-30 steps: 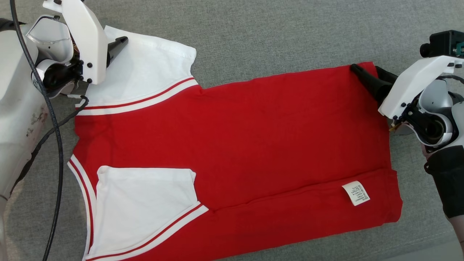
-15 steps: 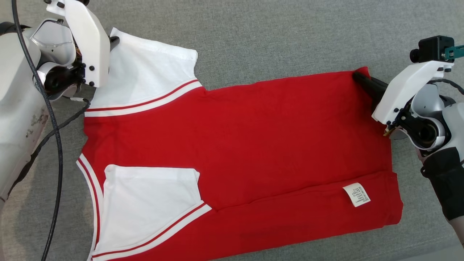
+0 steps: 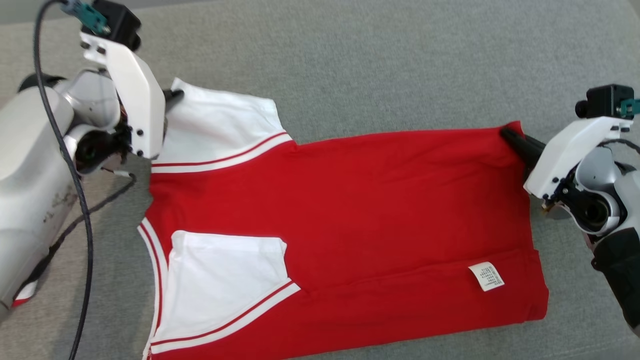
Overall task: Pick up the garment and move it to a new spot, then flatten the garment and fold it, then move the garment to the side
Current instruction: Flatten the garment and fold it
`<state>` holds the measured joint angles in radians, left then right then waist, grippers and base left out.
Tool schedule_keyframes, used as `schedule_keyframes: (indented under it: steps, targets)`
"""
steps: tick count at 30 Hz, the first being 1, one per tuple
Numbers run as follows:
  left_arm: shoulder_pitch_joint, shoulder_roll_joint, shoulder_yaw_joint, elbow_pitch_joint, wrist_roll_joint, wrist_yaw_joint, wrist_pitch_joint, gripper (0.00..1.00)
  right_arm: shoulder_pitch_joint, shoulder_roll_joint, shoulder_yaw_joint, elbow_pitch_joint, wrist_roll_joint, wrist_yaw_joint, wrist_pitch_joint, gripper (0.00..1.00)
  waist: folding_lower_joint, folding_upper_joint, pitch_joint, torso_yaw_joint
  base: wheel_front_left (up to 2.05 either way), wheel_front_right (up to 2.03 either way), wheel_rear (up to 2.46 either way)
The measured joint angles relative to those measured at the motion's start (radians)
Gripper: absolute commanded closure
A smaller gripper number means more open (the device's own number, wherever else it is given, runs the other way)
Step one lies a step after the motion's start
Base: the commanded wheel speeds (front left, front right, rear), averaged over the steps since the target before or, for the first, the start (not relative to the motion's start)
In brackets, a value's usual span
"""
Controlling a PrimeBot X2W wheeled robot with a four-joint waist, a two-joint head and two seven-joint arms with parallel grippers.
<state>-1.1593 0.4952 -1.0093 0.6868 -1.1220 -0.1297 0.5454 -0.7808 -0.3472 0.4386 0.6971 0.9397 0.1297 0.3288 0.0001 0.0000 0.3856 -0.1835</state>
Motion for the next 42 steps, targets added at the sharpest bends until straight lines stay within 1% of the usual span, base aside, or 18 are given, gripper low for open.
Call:
schedule_keyframes:
  steps: [3,12,17,22,26,28,35,42]
  targets:
    - [0.027,0.009,-0.019,-0.036,-0.026,0.0,0.0,1.0,0.019,-0.014,0.017,0.005,0.013,0.0,-0.018,1.0,0.0,0.0,-0.035,0.014,0.0,0.0,0.0]
    - [0.086,0.076,-0.044,-0.13,-0.109,0.0,0.012,1.0,0.065,-0.071,0.053,0.033,0.061,0.0,-0.046,1.0,-0.0001,0.0,-0.13,0.076,0.0,0.0,0.0]
    - [0.127,0.091,-0.049,-0.184,-0.159,0.0,0.022,1.0,0.082,-0.088,0.072,0.044,0.086,0.0,-0.055,1.0,0.0,0.0,-0.17,0.116,0.0,0.0,0.0]
    - [0.167,0.133,-0.074,-0.263,-0.19,0.0,0.072,1.0,0.115,-0.111,0.106,0.029,0.114,0.0,-0.048,1.0,0.0,0.0,-0.207,0.143,0.0,0.0,0.0]
    - [0.204,0.163,-0.083,-0.329,-0.242,0.0,0.128,1.0,0.134,-0.142,0.14,-0.003,0.127,0.0,-0.055,1.0,0.0,0.0,-0.232,0.159,0.0,0.0,0.0]
    - [0.221,0.174,-0.086,-0.363,-0.265,0.009,0.15,1.0,0.142,-0.155,0.157,-0.012,0.138,0.0,-0.052,1.0,0.0,0.0,-0.241,0.165,0.0,0.0,0.0]
    - [0.263,0.206,-0.102,-0.45,-0.283,0.052,0.178,1.0,0.156,-0.223,0.208,-0.081,0.183,0.0,0.002,1.0,0.0,0.0,-0.255,0.173,0.0,0.0,0.0]
    - [0.291,0.235,-0.107,-0.495,-0.298,0.078,0.196,1.0,0.172,-0.306,0.234,-0.15,0.232,0.0,0.174,1.0,0.0,0.0,-0.254,0.159,0.0,0.0,0.0]
